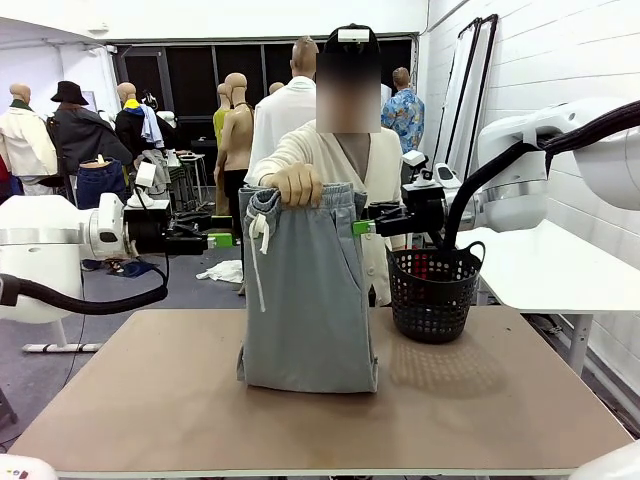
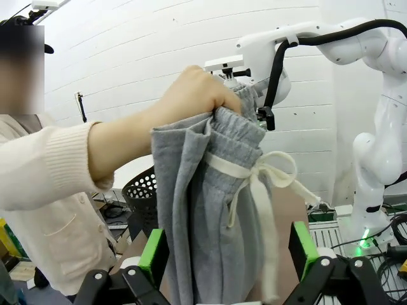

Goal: Fold the training pants.
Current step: Release the ends of the Training pants and then grab the overlapped ends.

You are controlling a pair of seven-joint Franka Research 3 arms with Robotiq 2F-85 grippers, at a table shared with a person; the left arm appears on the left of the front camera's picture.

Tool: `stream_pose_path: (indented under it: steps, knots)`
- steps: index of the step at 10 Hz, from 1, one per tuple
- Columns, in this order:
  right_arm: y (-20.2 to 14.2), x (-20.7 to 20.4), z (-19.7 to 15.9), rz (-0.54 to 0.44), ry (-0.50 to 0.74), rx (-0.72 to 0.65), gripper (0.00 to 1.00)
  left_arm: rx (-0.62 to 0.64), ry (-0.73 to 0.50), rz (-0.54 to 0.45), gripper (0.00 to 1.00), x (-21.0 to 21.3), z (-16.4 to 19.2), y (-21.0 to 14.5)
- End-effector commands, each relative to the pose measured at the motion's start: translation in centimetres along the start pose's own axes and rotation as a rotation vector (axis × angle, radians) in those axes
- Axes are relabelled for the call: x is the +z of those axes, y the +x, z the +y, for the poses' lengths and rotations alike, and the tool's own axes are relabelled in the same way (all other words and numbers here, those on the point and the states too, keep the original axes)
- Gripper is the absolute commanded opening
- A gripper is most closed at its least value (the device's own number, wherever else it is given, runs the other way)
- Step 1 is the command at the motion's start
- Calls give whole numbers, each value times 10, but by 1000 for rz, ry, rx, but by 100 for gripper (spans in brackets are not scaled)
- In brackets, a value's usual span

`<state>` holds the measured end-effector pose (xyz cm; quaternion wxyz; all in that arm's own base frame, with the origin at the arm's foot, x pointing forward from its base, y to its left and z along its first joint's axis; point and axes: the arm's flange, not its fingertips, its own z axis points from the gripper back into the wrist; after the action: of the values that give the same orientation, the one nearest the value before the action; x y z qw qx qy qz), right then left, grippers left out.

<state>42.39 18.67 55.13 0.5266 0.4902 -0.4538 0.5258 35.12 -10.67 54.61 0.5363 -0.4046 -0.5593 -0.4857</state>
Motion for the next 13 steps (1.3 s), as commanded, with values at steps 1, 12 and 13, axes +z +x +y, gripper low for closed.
stream_pose_path:
  steps: [1,12,13]
  knots:
    - [-2,-1,6,-18,-32,-20,100,-6,2,6,100,-4,13,2]
    - [-6,-2,13,-27,16,-48,100,18,-98,18,100,-38,39,-7]
    - [-6,-2,15,-28,24,-51,100,20,-102,22,100,-39,38,-7]
